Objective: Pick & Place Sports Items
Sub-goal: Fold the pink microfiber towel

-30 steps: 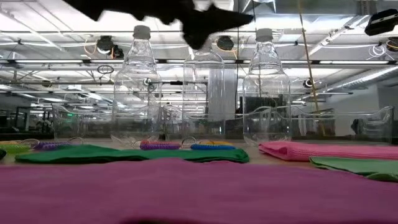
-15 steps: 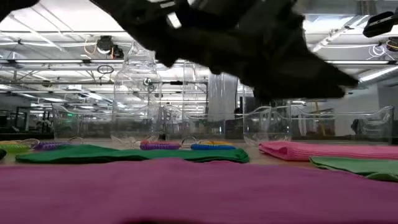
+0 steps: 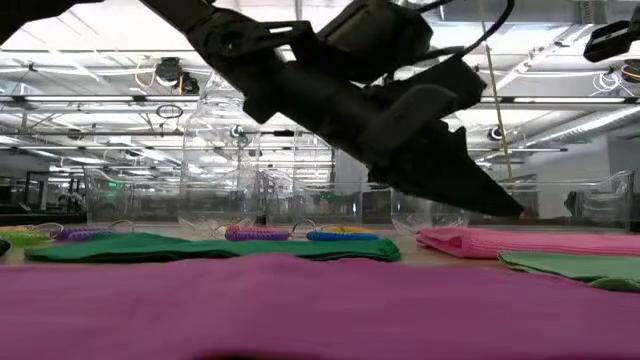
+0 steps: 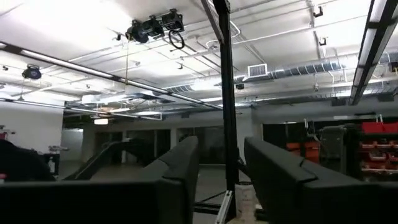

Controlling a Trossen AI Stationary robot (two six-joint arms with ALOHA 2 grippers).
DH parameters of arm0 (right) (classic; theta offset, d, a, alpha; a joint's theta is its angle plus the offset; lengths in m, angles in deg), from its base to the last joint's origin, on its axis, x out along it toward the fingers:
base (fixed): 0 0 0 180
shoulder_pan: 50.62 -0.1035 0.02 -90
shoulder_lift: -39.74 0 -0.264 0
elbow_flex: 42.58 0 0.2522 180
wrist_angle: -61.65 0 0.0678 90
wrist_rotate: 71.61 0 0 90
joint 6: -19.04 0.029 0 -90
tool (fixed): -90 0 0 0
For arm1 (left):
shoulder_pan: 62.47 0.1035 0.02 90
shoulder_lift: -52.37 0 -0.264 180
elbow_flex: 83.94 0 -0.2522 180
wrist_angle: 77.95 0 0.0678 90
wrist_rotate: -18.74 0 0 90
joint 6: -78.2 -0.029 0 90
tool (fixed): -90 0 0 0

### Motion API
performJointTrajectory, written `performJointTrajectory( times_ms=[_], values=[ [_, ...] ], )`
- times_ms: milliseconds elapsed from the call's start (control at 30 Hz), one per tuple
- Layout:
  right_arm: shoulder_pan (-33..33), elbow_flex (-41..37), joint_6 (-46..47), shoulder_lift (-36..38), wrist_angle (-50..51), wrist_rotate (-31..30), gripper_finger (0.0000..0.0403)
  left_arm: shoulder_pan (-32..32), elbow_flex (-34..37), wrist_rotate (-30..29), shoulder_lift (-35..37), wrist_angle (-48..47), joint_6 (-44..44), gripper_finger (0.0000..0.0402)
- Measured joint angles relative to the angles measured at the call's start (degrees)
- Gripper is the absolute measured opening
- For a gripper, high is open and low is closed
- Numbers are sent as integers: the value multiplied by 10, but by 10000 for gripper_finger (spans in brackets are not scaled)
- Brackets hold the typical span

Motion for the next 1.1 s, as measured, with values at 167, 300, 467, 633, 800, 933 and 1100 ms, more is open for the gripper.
performJointTrajectory(
  times_ms=[167, 300, 467, 633, 800, 933, 1100],
  values=[
    [0, 0, -24, 0, 5, 0, 91, -11, 0, -29, 0, -8, -7, 1],
    [0, 0, -42, 0, 21, 0, 91, -12, 0, -61, 0, -51, -7, 16],
    [0, 0, -45, 0, 26, 0, 91, -12, 0, -102, 1, -94, -3, 13],
    [0, 0, -45, 0, 26, 0, 91, -12, -1, -107, 2, -126, 16, 5],
    [0, 0, -41, 0, 31, -12, 91, -15, -3, -110, 5, -173, 51, 5],
    [0, 4, -33, -3, 61, -81, 91, -17, -3, -115, 5, -197, 74, 5],
    [-9, 41, -45, -58, 140, -116, 91, -17, -3, -116, 5, -208, 101, 3]
  ],
)
